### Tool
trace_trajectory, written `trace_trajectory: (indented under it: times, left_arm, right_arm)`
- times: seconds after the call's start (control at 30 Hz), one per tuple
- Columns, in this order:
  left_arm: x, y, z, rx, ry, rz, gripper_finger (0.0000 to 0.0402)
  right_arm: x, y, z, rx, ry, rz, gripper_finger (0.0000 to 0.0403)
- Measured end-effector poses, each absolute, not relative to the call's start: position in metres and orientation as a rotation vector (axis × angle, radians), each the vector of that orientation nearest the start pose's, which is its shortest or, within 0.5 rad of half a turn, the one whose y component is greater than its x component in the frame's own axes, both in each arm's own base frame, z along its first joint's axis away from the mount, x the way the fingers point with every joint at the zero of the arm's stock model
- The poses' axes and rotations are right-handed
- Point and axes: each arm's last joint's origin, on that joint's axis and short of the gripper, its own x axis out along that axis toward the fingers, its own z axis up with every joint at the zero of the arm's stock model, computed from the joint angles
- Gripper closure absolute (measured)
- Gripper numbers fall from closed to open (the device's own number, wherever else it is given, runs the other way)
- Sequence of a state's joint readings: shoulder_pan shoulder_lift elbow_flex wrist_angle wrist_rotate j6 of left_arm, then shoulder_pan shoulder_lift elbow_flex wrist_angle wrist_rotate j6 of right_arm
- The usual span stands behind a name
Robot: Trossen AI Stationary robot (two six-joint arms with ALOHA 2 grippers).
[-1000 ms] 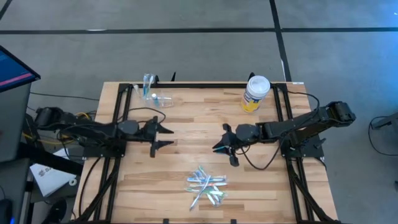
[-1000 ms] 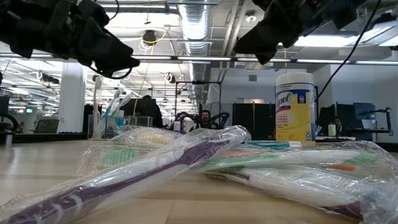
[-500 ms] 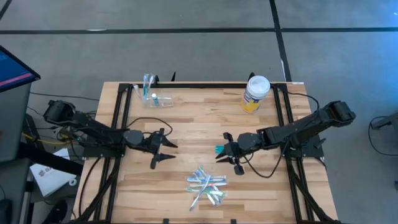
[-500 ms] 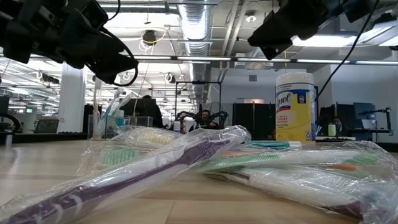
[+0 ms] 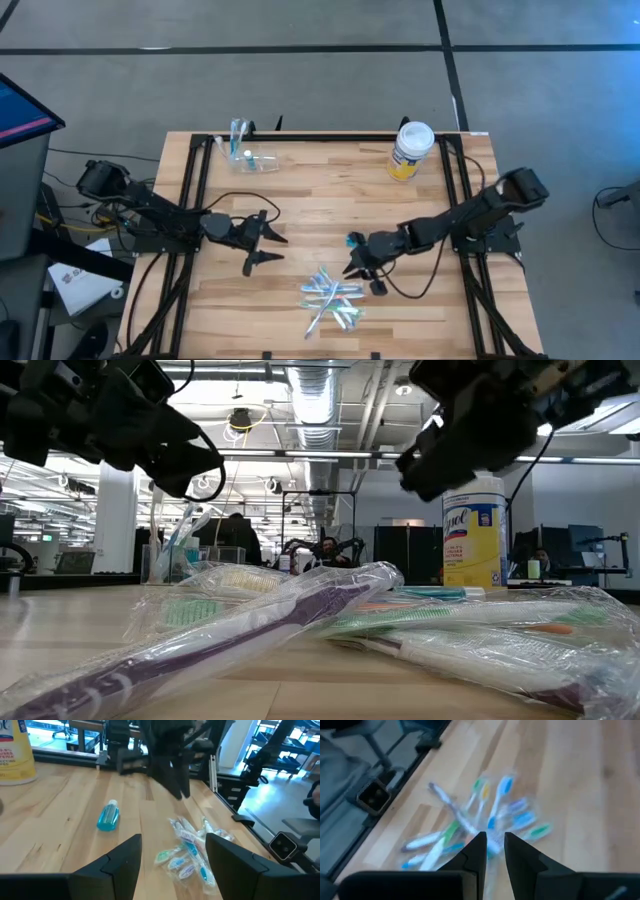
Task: Pick & Place toothbrushing station
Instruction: Put the purple toothbrush into the transparent organizer
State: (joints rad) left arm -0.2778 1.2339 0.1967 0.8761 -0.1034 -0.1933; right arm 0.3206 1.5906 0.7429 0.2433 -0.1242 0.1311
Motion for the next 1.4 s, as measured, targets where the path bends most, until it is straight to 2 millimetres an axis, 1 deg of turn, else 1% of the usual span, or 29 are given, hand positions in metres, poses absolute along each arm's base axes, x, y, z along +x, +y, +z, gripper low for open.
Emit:
trace_trajectory:
  times: [0.1, 0.2, 0.33, 0.5, 0.9, 1.0, 1.23, 1.4]
  left_arm:
    - [0.196, -0.057, 0.157, -0.161, 0.175, -0.18, 0.0189]
    - [0.196, -0.059, 0.157, -0.16, 0.175, -0.193, 0.0189]
    - [0.195, -0.06, 0.157, -0.16, 0.173, -0.2, 0.0189]
    - [0.195, -0.06, 0.157, -0.16, 0.171, -0.198, 0.0189]
    - [0.195, -0.06, 0.157, -0.159, 0.17, -0.194, 0.0189]
    - [0.195, -0.06, 0.157, -0.159, 0.17, -0.194, 0.0189]
    - [0.195, -0.06, 0.157, -0.159, 0.17, -0.194, 0.0189]
    - [0.195, -0.06, 0.157, -0.159, 0.17, -0.195, 0.0189]
  right_arm:
    - [0.299, 0.103, 0.158, 0.086, 0.674, 0.409, 0.0343]
    - [0.306, 0.104, 0.152, 0.107, 0.689, 0.399, 0.0343]
    - [0.312, 0.105, 0.137, 0.11, 0.74, 0.389, 0.0343]
    - [0.319, 0.105, 0.129, 0.113, 0.747, 0.416, 0.0343]
    - [0.322, 0.099, 0.13, 0.127, 0.744, 0.414, 0.0339]
    - [0.322, 0.099, 0.13, 0.124, 0.744, 0.413, 0.0324]
    - [0.322, 0.098, 0.13, 0.124, 0.743, 0.409, 0.0273]
    - [0.323, 0.096, 0.13, 0.117, 0.741, 0.382, 0.026]
